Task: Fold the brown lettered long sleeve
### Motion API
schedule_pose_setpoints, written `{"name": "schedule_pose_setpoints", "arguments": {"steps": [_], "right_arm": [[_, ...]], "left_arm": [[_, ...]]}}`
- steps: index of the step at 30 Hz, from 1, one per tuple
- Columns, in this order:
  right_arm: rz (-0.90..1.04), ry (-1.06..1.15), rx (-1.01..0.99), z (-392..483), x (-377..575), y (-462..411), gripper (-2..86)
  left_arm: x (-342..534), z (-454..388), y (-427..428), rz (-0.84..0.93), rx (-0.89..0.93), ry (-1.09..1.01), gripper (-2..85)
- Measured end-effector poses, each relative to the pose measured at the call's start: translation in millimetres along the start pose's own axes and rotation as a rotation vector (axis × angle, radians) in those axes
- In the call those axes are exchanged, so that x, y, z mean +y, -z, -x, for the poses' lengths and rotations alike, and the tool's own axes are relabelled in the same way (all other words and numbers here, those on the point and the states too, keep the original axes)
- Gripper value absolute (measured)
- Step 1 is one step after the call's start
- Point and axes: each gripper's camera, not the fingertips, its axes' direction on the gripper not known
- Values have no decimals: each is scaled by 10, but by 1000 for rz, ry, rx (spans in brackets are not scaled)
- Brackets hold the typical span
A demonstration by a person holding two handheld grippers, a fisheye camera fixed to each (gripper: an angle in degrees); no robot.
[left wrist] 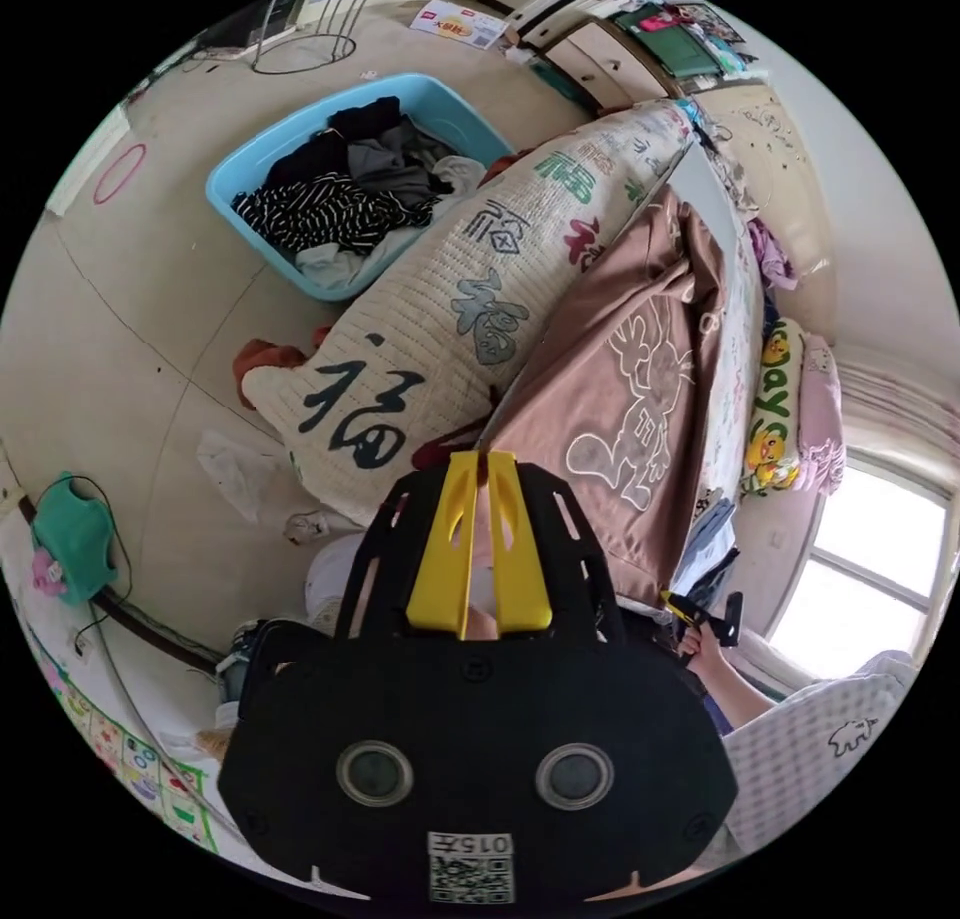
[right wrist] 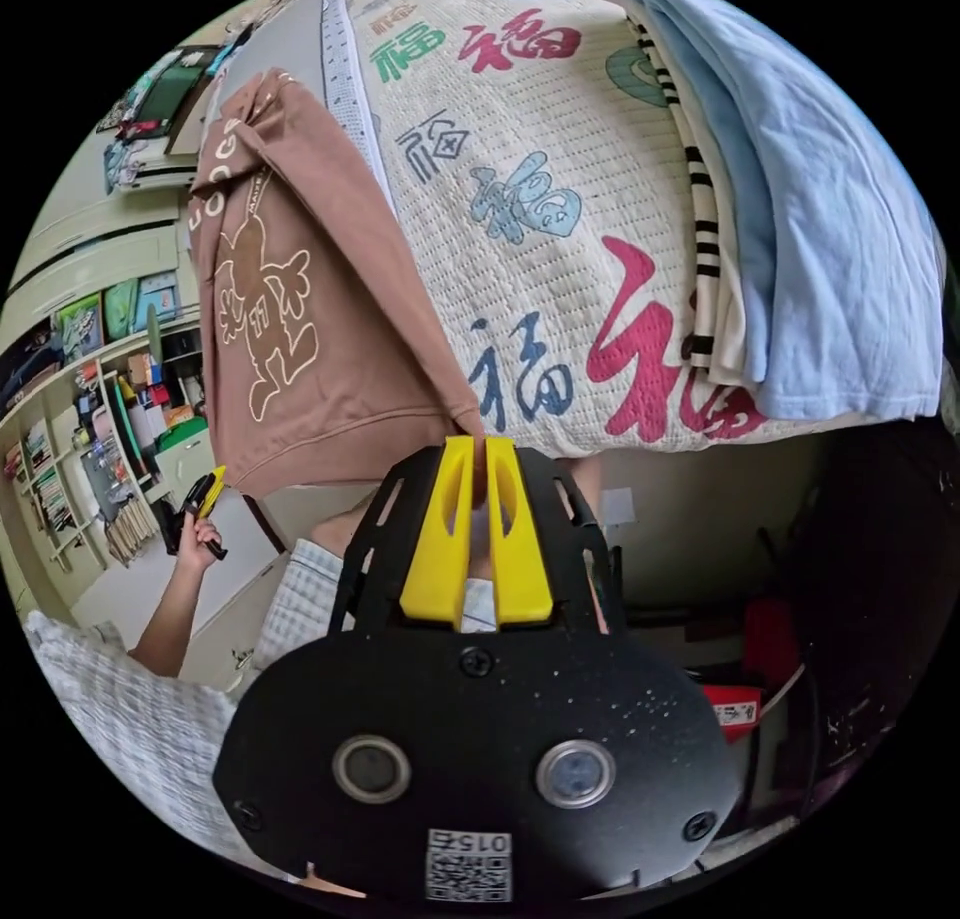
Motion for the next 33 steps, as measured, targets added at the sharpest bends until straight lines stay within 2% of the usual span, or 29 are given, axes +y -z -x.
{"name": "schedule_pose_setpoints", "arguments": {"steps": [4, 8, 12, 15, 19, 23, 25, 30, 33], "right_arm": [[-7, -70, 128, 124, -75, 592, 1], [-116, -38, 68, 366, -333, 1273, 2], [-212, 157, -15, 1189, -1109, 1912, 13], [-260, 323, -83, 2007, -1797, 2251, 25], [-305, 502, -211, 3117, -2647, 2582, 43], [-340, 594, -242, 3875, -3295, 2744, 54], [-349, 609, -247, 4204, -3690, 2808, 57], [-398, 607, -303, 4456, -4213, 2967, 65], [-411, 619, -314, 4453, -4419, 3018, 75]], "left_arm": [[-11, 47, 162, -7, -116, 46, 5], [-183, -342, 360, -59, -145, -101, 33], [-468, -912, 339, -115, -101, -262, 53], [-804, -1443, 166, -175, 27, -377, 64], [-1488, -2125, -300, -256, 240, -414, 97], [-2296, -2772, -934, -279, 295, -412, 113], [-2644, -2949, -1253, -253, 303, -374, 123], [-3221, -3237, -1911, -197, 170, -307, 127], [-3227, -3357, -2075, -159, 174, -362, 40]]}}
